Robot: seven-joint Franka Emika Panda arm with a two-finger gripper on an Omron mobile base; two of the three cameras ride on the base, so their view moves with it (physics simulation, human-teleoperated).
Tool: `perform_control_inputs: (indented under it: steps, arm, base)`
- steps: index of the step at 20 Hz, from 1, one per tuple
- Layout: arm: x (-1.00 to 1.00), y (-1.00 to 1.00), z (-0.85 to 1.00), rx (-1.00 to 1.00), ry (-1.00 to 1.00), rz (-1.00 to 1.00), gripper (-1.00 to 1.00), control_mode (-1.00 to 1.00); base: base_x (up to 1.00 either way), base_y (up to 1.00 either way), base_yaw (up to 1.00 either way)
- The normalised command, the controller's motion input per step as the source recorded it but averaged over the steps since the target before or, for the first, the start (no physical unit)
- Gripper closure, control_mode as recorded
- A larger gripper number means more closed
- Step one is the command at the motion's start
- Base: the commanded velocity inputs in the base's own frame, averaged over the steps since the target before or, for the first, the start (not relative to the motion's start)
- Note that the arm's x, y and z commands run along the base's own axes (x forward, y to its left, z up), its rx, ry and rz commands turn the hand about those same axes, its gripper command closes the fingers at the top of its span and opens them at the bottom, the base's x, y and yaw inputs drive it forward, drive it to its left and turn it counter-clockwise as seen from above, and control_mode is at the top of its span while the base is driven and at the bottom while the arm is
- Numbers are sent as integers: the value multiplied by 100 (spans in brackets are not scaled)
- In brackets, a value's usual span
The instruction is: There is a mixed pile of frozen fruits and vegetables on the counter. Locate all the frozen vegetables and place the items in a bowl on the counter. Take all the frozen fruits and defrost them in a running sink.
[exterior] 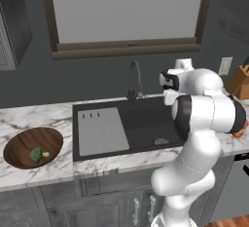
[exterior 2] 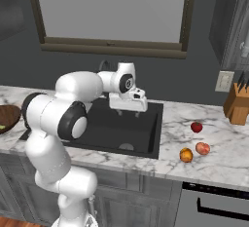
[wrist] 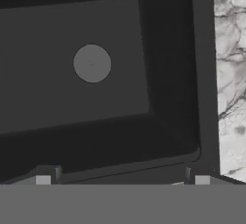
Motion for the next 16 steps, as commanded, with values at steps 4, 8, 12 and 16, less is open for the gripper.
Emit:
perform_control_inputs:
  steps: [4,8,12,16]
  arm:
    - [11,-44,-2,-4,4,-8,-100,-100]
    - [7,-45,-3,-2,5,-10,-100,-100]
    - [10,-44,-1,-1,5,-9,-100,-100]
    - [12,-44,0,-1,4,-8,-100,-100]
  base:
    - [0,0,0]
    - [0,0,0]
    - [0,0,0]
    - [0,0,0]
